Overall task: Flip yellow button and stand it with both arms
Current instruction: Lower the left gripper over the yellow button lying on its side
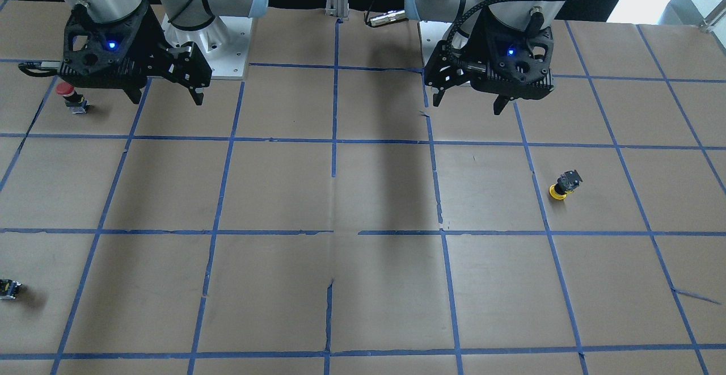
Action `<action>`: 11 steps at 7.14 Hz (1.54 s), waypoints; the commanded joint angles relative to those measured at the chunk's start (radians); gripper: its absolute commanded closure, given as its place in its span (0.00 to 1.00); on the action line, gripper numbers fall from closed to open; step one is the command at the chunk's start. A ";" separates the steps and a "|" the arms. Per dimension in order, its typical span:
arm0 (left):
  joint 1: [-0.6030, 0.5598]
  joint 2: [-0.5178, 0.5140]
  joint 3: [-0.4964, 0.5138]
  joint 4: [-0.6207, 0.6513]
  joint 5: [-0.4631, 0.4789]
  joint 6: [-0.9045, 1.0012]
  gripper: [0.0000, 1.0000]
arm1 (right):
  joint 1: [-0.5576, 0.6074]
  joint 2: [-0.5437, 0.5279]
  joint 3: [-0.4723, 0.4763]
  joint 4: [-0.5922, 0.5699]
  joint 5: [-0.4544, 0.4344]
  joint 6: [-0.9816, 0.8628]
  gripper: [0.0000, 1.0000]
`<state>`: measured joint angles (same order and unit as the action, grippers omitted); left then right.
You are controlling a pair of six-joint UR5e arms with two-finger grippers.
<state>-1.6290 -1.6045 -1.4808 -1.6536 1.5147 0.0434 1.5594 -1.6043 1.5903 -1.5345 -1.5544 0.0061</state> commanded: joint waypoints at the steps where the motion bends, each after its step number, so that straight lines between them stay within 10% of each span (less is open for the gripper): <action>1: 0.001 0.006 -0.006 0.000 0.004 0.000 0.01 | -0.005 0.004 0.002 0.008 -0.003 -0.001 0.00; 7: 0.315 0.003 -0.042 0.009 0.042 0.010 0.03 | -0.016 0.007 0.000 0.022 0.006 0.176 0.00; 11: 0.526 -0.076 -0.272 0.281 0.071 0.212 0.04 | -0.015 0.018 0.002 0.118 0.544 0.604 0.00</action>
<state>-1.1623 -1.6354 -1.6749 -1.4982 1.5838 0.2107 1.5440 -1.5924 1.5917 -1.4656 -1.1639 0.5359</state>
